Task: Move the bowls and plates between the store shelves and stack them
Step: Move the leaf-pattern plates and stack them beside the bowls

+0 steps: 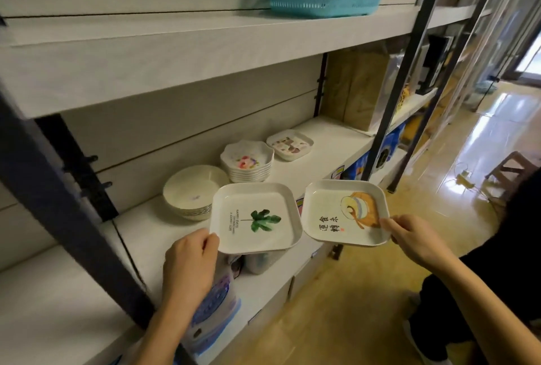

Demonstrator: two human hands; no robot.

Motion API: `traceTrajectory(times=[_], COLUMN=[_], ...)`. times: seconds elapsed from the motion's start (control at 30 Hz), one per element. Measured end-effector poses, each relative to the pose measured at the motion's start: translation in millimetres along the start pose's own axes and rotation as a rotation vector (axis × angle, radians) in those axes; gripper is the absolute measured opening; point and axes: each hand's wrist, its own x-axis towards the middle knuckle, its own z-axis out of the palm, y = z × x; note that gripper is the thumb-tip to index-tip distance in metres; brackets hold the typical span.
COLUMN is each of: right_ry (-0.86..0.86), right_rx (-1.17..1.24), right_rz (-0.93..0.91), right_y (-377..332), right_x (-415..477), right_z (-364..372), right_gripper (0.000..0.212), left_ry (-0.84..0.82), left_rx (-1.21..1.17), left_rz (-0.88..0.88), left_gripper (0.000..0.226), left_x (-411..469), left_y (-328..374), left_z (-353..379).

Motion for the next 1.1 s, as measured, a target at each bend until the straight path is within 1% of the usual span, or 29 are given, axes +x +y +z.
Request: traceTrajectory(times=[0.23,0.43,0.63,0.77,0.83,0.97,1.1], right_ry=[-0.062,-0.144,-0.300,-0.375,-0.407,-0.414,-0.425], right_rx=[0.035,0.009,-0.047,-0.094,-0.127,-0.209,-0.276], right_rz=[-0.052,-0.133,-0.265,-0.350,-0.403,-0.511,-0.536], right_y=[11,17,16,13,14,6,-5], right_x=[84,169,273,339,368,416,456], right_z=[-21,-33,-48,-56,-54,-40,-12], right_gripper=[0.032,0.037,0.032,0.036,0.032,0.032,0.030], left_ry=[0.030,0.047,0.186,0.288,0.347,0.436,0.472], left_rx=[0.044,0.043,0.042,0.054,0.060,0.084,0.107], left_rz=[-0.039,-0.137,-0.227,-0.339,-0.381,-0.410,-0.441], left_gripper=[0.035,0.033,0.031,0.028,0.027,0.027,0.033], left_x=[54,92,118,133,136,142,149], left_y=[37,58,89,110,120,138,143], left_z=[44,83,124,148,160,179,185])
